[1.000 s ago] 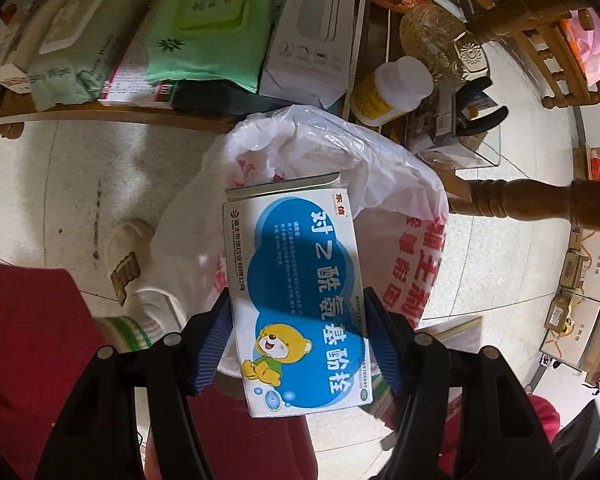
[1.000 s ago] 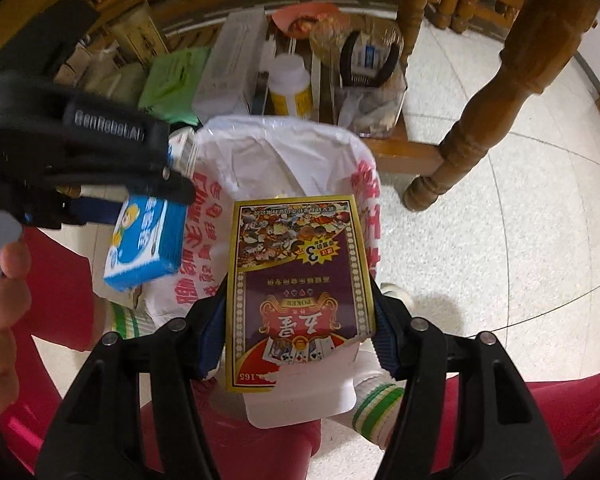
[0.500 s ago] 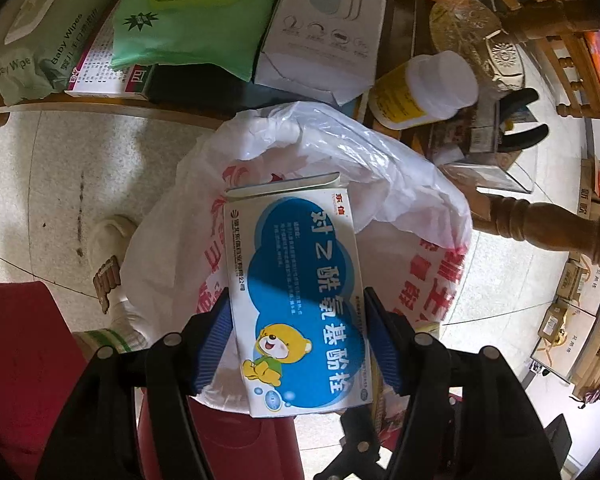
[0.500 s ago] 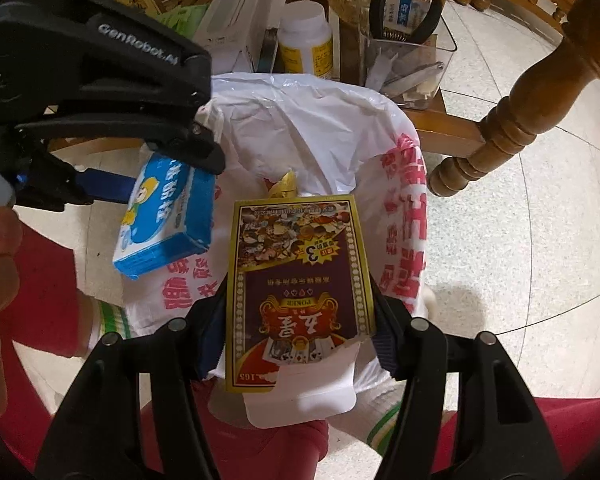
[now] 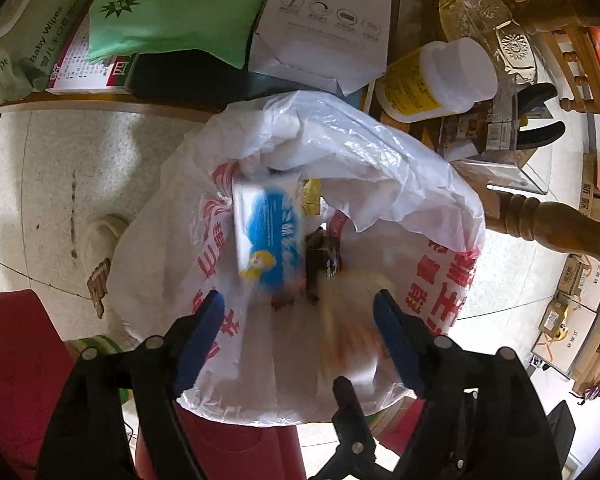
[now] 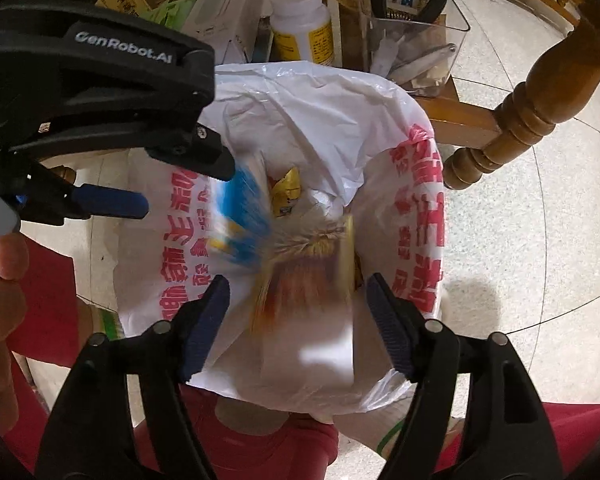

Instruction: Collect trash

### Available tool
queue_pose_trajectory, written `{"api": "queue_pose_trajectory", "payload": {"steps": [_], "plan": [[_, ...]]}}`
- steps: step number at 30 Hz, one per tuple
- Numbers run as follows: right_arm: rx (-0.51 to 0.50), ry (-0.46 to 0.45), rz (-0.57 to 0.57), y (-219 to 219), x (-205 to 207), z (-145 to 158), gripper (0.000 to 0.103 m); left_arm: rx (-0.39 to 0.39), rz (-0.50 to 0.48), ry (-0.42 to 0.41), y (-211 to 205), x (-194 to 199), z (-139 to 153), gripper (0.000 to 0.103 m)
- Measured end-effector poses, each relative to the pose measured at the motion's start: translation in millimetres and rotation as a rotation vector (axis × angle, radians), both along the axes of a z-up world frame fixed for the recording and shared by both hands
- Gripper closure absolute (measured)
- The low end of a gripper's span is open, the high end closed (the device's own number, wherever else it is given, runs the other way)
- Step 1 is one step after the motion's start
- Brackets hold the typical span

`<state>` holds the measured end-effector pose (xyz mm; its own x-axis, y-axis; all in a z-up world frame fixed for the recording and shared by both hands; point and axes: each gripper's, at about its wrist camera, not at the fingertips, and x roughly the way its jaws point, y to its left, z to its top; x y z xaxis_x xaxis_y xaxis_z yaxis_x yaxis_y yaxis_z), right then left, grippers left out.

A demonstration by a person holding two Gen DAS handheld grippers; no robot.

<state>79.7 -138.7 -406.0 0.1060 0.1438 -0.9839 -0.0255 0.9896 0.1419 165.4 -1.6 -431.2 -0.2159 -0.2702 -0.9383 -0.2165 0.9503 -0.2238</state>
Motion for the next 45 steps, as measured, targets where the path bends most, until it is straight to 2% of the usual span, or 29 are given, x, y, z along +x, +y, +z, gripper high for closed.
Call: {"api": "queue_pose_trajectory", "payload": {"steps": [9,16,22,26,29,32,34,36,41,45], "plan": [[0.03,0.003,-0.018,-2.7,0.5,-0.8,0.033,0.01,-0.004,0.008,-2.9,-1.6,-0.6,0.024],[0.034,-0.02,-0.033,-7.2,0.4,7.0,0.033,0.057,-0.035,-0.017,-4.3,-6.5,10.0,0.023],[0.028,-0.065,-0.038,-10.4,-6.6,27.7,0.033,0.112,-0.072,-0.062,-3.0,-15.9,27.0,0.023],[0.017,-0.114,-0.038,-14.9,-16.8,53.5,0.032,0.151,-0.106,-0.115,-0.4,-28.8,48.9,0.022],[0.022,-0.185,-0.062,-19.5,-30.6,83.9,0.024,0.184,-0.135,-0.18,0.9,-43.7,75.3,0.021],[0.005,-0.276,-0.089,-21.7,-42.2,117.5,0.022,0.206,-0.152,-0.261,2.6,-57.2,104.3,0.021],[-0.024,-0.34,-0.096,-20.3,-48.8,139.0,0.013,0.214,-0.158,-0.323,4.6,-66.7,126.8,0.021],[-0.059,-0.416,-0.094,-18.7,-58.8,162.9,0.012,0.223,-0.155,-0.39,8.8,-76.7,150.1,0.02],[-0.139,-0.537,-0.067,-6.8,-81.3,208.1,0.01,0.237,-0.134,-0.54,15.8,-99.4,203.8,0.018],[-0.123,-0.627,-0.089,-6.6,-98.1,240.5,0.007,0.261,-0.126,-0.646,16.1,-114.6,241.2,0.018]]}}
